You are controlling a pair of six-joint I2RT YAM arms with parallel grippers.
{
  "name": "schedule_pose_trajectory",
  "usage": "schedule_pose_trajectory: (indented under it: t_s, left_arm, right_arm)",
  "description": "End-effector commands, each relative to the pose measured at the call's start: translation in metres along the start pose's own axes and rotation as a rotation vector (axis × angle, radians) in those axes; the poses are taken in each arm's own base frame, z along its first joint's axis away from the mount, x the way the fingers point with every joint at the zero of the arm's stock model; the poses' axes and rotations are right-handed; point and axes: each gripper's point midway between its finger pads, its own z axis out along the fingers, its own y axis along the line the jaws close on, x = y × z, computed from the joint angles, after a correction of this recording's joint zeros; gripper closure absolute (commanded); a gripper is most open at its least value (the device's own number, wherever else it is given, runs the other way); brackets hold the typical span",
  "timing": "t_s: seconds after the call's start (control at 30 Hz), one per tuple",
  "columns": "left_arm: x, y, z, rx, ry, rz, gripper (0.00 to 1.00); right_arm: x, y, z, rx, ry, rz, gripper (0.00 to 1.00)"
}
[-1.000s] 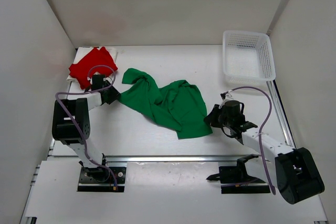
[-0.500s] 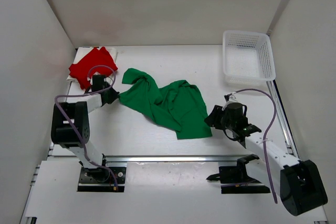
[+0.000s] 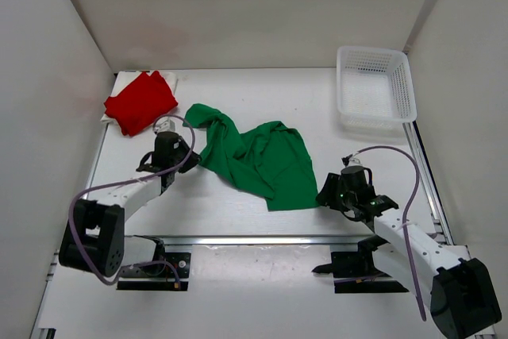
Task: Fold and stack the t-shirts
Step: Flatten out the tshirt
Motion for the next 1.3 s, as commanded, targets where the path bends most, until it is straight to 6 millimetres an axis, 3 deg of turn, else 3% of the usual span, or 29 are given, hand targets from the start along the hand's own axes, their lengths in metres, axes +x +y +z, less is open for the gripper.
schedule_pose_trajectory:
  t_s: [0.0, 0.23, 0.43, 0.53, 0.6, 0.73, 0.77, 0.8, 0.87, 0.9, 0.97, 1.0, 1.03, 1.07, 1.13, 1.17, 1.2, 1.27]
  left_arm:
    - [-0.003, -0.005, -0.016, 0.039, -0.05, 0.044, 1.0]
    - [0.02, -0.017, -0.033, 0.128, -0.045, 0.091, 1.0]
    - [0.013, -0.017, -0.042, 0.15, -0.062, 0.112, 1.0]
    - [0.006, -0.02, -0.048, 0.157, -0.081, 0.132, 1.0]
    - [0.006, -0.019, -0.048, 0.151, -0.077, 0.143, 1.0]
    - [-0.001, -0.04, -0.053, 0.187, -0.06, 0.172, 1.0]
    - [-0.009, -0.058, -0.057, 0.231, -0.052, 0.176, 1.0]
    - [-0.015, -0.066, -0.061, 0.245, -0.049, 0.196, 1.0]
    - [-0.056, -0.121, -0.085, 0.331, -0.104, 0.246, 1.0]
    - [-0.063, -0.126, -0.092, 0.334, -0.096, 0.266, 1.0]
    - [-0.113, -0.165, -0.135, 0.407, -0.211, 0.275, 1.0]
    - [-0.138, -0.174, -0.157, 0.423, -0.27, 0.273, 1.0]
    - [-0.156, -0.167, -0.165, 0.406, -0.303, 0.249, 1.0]
    - [-0.175, -0.177, -0.189, 0.449, -0.349, 0.247, 1.0]
    - [-0.222, -0.163, -0.229, 0.448, -0.465, 0.192, 1.0]
    - [-0.239, -0.155, -0.24, 0.422, -0.511, 0.166, 1.0]
    - [-0.262, -0.144, -0.264, 0.383, -0.598, 0.153, 1.0]
    - [-0.28, -0.137, -0.277, 0.321, -0.639, 0.149, 1.0]
  right_arm:
    - [0.004, -0.007, -0.001, 0.059, 0.046, -0.003, 0.59]
    - [0.026, -0.008, -0.002, 0.162, 0.156, -0.087, 0.62]
    - [0.038, -0.008, -0.001, 0.245, 0.233, -0.126, 0.65]
    - [0.041, -0.016, 0.006, 0.256, 0.254, -0.088, 0.8]
    - [0.035, -0.014, 0.01, 0.249, 0.237, -0.067, 1.0]
    - [-0.015, 0.016, -0.001, 0.198, 0.069, -0.101, 1.0]
    - [-0.039, 0.028, -0.013, 0.17, 0.004, -0.107, 1.0]
    - [-0.05, 0.032, -0.02, 0.164, -0.027, -0.106, 1.0]
    - [-0.103, 0.057, -0.059, 0.107, -0.18, -0.132, 1.0]
    - [-0.113, 0.054, -0.072, 0.135, -0.206, -0.138, 1.0]
    - [-0.17, 0.084, -0.127, 0.082, -0.361, -0.16, 1.0]
    - [-0.196, 0.098, -0.158, 0.056, -0.436, -0.151, 1.0]
    - [-0.208, 0.104, -0.172, 0.052, -0.464, -0.182, 1.0]
    - [-0.235, 0.12, -0.209, 0.021, -0.554, -0.197, 1.0]
    - [-0.278, 0.145, -0.271, -0.028, -0.695, -0.203, 1.0]
    - [-0.286, 0.151, -0.283, -0.032, -0.722, -0.236, 1.0]
    - [-0.303, 0.163, -0.306, -0.053, -0.775, -0.248, 1.0]
    - [-0.325, 0.182, -0.329, -0.081, -0.823, -0.287, 1.0]
